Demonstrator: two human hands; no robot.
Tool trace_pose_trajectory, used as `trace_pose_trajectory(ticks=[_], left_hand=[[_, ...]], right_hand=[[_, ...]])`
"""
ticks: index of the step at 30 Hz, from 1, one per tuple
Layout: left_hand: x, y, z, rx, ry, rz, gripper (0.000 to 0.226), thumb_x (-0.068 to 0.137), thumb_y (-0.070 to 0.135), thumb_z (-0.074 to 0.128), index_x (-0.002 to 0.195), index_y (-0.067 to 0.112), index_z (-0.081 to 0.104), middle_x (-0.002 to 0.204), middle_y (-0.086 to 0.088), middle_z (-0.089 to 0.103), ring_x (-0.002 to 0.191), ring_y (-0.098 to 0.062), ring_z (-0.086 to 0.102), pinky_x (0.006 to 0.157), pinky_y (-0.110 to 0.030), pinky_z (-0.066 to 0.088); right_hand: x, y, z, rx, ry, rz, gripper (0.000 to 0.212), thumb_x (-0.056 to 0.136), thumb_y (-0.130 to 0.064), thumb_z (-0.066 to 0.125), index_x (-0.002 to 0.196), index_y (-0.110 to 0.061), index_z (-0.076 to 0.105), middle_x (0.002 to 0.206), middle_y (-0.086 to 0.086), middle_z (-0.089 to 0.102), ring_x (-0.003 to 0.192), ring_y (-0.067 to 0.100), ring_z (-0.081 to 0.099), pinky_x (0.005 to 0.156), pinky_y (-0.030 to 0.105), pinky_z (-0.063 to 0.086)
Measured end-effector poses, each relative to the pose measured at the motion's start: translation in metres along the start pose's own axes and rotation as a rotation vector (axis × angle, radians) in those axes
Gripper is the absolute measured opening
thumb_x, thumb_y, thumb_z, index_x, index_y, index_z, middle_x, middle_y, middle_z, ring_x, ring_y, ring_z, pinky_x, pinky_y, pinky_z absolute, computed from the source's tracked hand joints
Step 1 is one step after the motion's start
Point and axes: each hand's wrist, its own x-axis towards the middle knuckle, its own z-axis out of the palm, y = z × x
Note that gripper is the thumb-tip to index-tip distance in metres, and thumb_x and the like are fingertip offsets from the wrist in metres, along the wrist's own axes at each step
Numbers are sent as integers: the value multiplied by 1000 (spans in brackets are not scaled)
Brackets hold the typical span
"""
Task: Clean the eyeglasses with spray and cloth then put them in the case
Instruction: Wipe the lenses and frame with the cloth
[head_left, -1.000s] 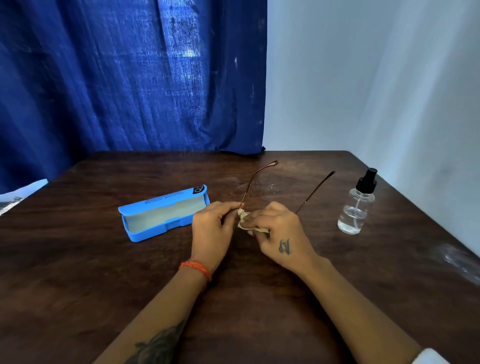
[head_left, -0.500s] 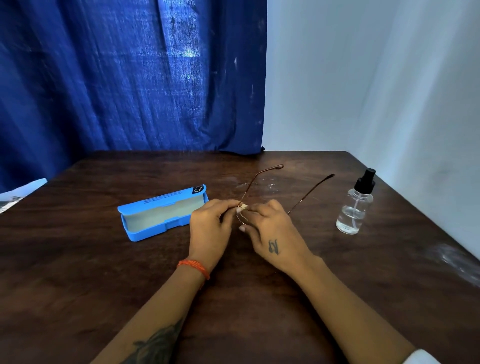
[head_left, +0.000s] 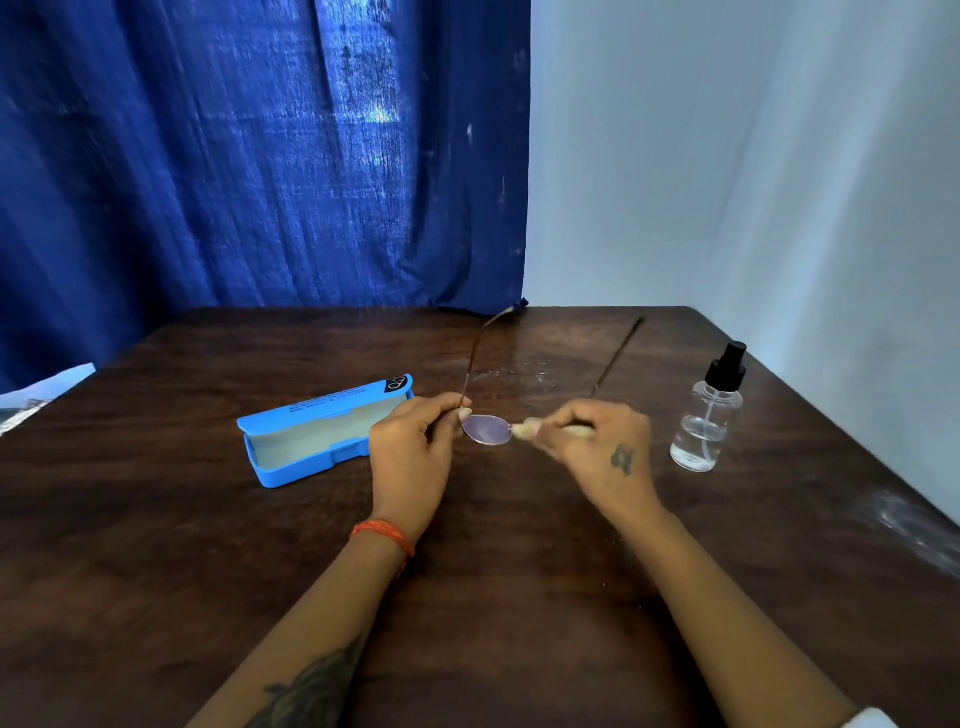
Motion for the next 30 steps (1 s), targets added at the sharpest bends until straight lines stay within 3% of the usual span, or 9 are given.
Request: trace_pose_trajectory(ticks=[4,8,11,13,16,20,22,26,30], left_hand=[[3,-2,-2,-37,30,-37,17,79,6,68,95,12,72,85,7,67,80,-11,66,77,-20,53],[3,-2,0,-60,15,-58,18,80,7,67,97,11,71,87,7,67,82,-13,66,78,-30,55],[3,-1,0,-85,7,-91,18,80,9,68,98,12,71,89,7,67,84,-7,64,79,-17,51],[3,0,0,-132,-4,-171,17,81,12,67,97,16,70,91,7,69,83,-3,63,79,-11,50],[3,5,0,-370,-110,-373,24,80,20,67,105,22,65,98,2,70,91,-9,65,85,-25,53],[-1,11,6,-817,-326,-631,99,49,36,81,136,25,34,123,1,57,107,-11,61,93,-33,49],[-6,9,12,-913,-374,-699,111,47,26,83,141,24,22,126,0,57,105,-10,63,93,-35,51],[-7,3,18,-999,-340,-777,96,59,7,76,139,18,25,109,-5,70,102,-16,65,83,-30,56],[-8,5,20,-925,-348,-722,77,57,11,78,125,22,41,109,-12,68,100,-15,66,85,-33,54]], right_hand=[[9,9,-6,154,337,172,14,72,-17,74,71,-24,62,71,-10,65,66,0,57,63,17,43],[11,18,2,211,185,284,29,79,-23,70,106,-22,59,101,-1,63,93,15,58,80,34,49],[11,19,4,188,113,279,12,86,-26,62,94,-20,69,87,-1,68,86,17,62,75,36,51],[10,19,4,181,141,261,23,88,-29,59,75,-13,69,68,3,62,68,18,55,61,32,42],[10,16,3,270,172,310,33,89,-27,59,68,-4,67,60,8,50,60,20,43,58,34,33],[9,14,5,275,195,324,36,88,-26,60,63,-1,64,56,8,47,58,19,42,55,30,32],[8,14,5,268,193,304,33,88,-26,60,69,-1,68,58,8,50,58,17,43,55,30,34],[8,12,5,245,139,276,26,89,-28,59,77,-10,72,59,1,57,59,14,48,57,31,37],[7,10,6,200,87,218,29,89,-30,58,66,-14,67,53,-2,52,56,14,48,55,29,36]])
